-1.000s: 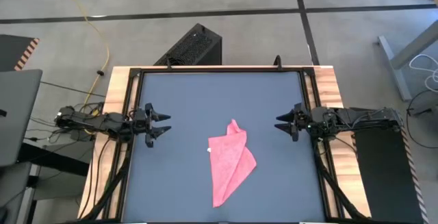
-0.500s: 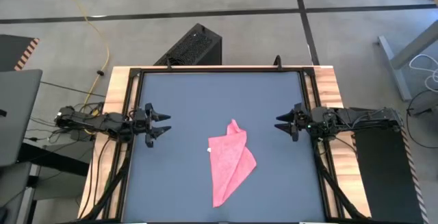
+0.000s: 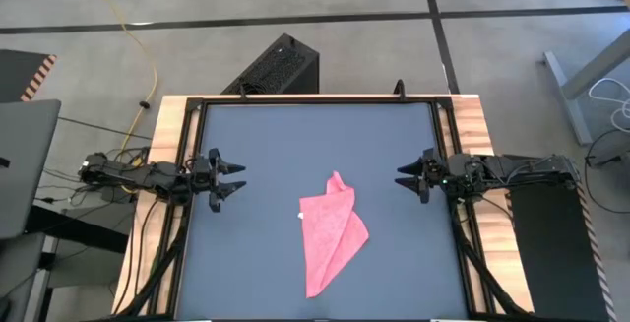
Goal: Roll towel
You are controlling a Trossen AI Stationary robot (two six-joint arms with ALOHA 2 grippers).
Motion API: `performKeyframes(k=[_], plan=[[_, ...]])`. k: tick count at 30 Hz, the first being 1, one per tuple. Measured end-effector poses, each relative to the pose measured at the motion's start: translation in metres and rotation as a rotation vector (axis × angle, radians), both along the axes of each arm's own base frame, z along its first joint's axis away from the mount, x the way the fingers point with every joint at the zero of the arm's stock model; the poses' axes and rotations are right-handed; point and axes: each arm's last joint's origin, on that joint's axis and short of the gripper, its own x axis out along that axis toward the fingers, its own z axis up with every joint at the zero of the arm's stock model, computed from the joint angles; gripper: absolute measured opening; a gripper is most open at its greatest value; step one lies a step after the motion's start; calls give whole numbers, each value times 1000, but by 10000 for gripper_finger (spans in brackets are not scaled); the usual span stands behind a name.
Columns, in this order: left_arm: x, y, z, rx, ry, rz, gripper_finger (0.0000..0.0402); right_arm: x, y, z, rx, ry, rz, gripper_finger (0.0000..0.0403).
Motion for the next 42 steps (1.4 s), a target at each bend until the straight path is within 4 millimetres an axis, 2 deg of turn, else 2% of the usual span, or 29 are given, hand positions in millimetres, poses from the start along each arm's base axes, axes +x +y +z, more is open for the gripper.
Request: performKeyframes(k=[8,15,21,25,28,32,35,42], plan=[[0,0,1,0,-5,3,222,0,0,0,0,0,0,260],[-1,2,8,-5,-77,55,222,0,0,0,0,0,0,260],[-1,2,8,-166,-111,55,222,0,0,0,-6,1,2,260],[1,2,4,-250,-116,48,222,1,-1,2,-114,0,19,260],[5,2,4,-285,-120,100,222,1,-2,3,-132,-11,14,260],[17,-1,4,-263,-101,99,222,1,-3,4,-139,-16,-4,260],[31,-4,0,-216,-48,103,222,3,-5,10,-155,-83,-70,260],[89,-11,4,-70,217,194,222,4,-6,16,-175,-142,-107,260]])
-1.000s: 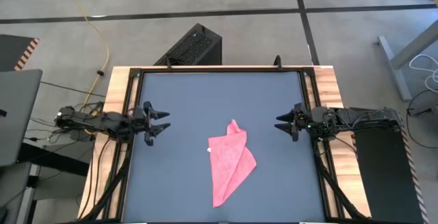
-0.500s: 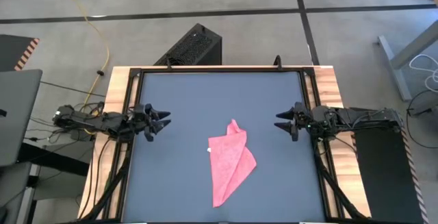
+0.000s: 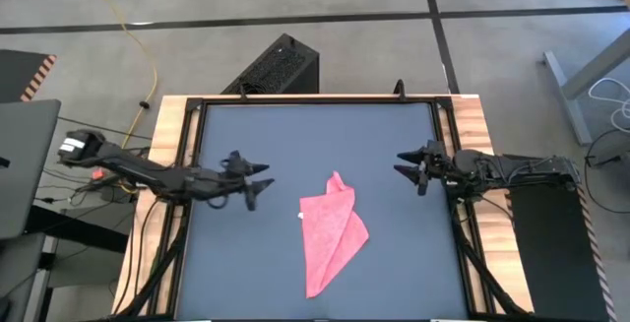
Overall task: Roll towel
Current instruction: Fold the microfiber towel
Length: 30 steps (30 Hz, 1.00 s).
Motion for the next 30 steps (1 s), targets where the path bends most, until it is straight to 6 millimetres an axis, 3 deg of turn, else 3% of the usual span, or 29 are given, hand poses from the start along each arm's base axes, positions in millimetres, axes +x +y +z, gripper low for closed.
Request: performKeyframes(k=[6,14,19,30], plan=[[53,-4,-6,71,252,-197,222,1,0,5,-4,-51,7,260],[107,10,-14,39,487,-230,222,7,1,1,-31,7,31,260],[122,18,-25,-58,554,-257,222,14,2,-4,-52,74,49,260],[136,17,-66,-122,596,-306,221,24,2,-7,-193,134,84,260]])
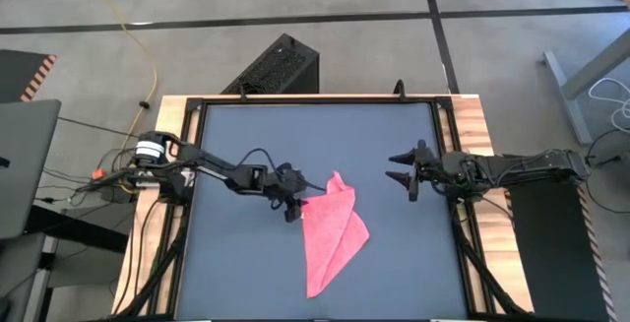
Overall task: Roll towel
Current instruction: Fold the microfiber towel
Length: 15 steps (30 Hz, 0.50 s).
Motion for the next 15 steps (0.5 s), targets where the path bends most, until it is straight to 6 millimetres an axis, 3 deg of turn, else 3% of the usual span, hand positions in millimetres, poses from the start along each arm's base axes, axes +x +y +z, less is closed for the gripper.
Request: performKeyframes(k=[5,12,15], plan=[[-1,-8,-11,18,55,-18,184,0,0,-1,-8,8,2,260],[-4,-15,-8,36,61,-18,21,0,0,0,-33,14,6,260],[-7,-15,-1,50,70,-37,6,0,0,0,-33,14,6,260]])
